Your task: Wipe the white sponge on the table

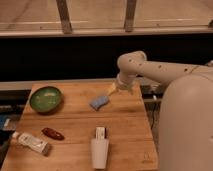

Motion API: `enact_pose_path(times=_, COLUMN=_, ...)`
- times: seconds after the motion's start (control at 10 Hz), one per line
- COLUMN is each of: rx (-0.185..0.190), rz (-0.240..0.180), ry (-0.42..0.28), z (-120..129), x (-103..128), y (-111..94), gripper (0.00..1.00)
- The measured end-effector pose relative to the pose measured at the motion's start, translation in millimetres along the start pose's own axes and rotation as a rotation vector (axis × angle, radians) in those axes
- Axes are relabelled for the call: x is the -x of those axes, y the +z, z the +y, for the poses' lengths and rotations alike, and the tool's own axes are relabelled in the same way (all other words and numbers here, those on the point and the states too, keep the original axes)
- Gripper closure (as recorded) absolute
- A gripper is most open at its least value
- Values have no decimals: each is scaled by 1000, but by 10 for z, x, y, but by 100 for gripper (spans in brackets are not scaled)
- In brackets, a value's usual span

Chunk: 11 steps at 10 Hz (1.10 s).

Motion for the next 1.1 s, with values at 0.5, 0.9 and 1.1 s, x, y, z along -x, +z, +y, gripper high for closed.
enact_pose_path(times=0.5, rx=11, rz=70, ry=-102, z=558, x=337, y=486, gripper=20)
enact_pose_path(times=0.9, rx=33, rz=120, ry=-120, z=662, x=399, y=744, gripper=20)
enact_pose_path(times=1.1, rx=56, rz=135, ry=-125, z=722, x=439, y=857, gripper=20)
